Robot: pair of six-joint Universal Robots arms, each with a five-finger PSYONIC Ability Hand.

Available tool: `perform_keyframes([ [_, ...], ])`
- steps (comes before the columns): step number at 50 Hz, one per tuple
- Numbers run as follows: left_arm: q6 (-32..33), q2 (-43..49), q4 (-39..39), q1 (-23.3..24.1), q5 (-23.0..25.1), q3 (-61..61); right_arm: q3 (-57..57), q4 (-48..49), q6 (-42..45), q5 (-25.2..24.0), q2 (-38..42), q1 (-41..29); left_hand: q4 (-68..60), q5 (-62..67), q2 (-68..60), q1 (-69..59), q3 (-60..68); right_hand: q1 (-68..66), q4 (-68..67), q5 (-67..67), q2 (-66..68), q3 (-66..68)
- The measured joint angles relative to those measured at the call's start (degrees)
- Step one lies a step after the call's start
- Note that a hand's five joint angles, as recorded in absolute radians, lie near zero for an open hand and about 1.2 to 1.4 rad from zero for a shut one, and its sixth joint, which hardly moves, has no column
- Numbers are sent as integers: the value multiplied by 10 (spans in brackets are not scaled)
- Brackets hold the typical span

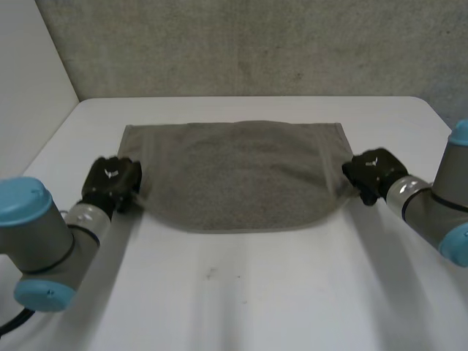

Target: Fold the towel.

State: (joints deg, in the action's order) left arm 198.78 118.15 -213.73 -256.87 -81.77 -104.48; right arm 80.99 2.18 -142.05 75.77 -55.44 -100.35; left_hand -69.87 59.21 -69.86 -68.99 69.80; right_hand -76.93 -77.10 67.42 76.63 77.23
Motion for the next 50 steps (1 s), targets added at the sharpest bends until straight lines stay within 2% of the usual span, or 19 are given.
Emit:
perform_keyframes([
  [7,46,0,-2,-9,-1,-30,34,-17,0,14,-41,20,4,0,4,0,-3,0,0,0,0,0],
  [9,51,-4,-3,-11,-1,-33,43,-18,-10,13,-60,28,69,-58,68,56,-68,0,0,0,0,0],
  [13,53,-7,-7,-13,-2,-33,59,-18,-41,6,-94,43,345,-335,346,335,-344,0,0,0,0,0],
  [18,53,-3,-8,-14,-2,-30,70,-18,-60,-2,-107,54,428,-424,430,417,-428,0,0,0,0,0],
  [19,53,-2,-8,-14,-2,-29,73,-18,-63,-4,-107,56,416,-409,415,408,-415,0,0,0,0,0],
  [22,52,0,-6,-16,-3,-30,76,-19,-64,-5,-108,59,205,-201,203,206,-204,0,0,0,0,0],
  [23,52,-1,-6,-18,-3,-31,78,-20,-64,-5,-108,60,103,-94,102,93,-103,0,0,0,0,0],
  [26,53,-14,-1,-26,-3,-40,82,-23,-61,-4,-111,60,36,-35,33,33,-34,0,0,0,0,0],
  [33,70,-98,35,-46,5,-96,101,-72,-17,-5,-137,68,5,-9,5,14,-5,0,0,0,0,0],
  [37,97,-175,87,-56,25,-143,129,-143,62,-5,-161,89,2,-5,2,8,-2,0,0,0,0,0],
  [41,126,-280,175,-69,66,-187,167,-240,175,-6,-206,117,2,-3,2,6,-1,0,0,0,0,0],
  [45,142,-364,255,-83,112,-209,186,-303,250,-15,-252,139,2,-3,1,6,-1,0,0,0,0,0],
  [50,144,-401,282,-98,154,-199,160,-295,248,-49,-274,151,1,-3,1,6,-1,0,0,0,0,0],
])
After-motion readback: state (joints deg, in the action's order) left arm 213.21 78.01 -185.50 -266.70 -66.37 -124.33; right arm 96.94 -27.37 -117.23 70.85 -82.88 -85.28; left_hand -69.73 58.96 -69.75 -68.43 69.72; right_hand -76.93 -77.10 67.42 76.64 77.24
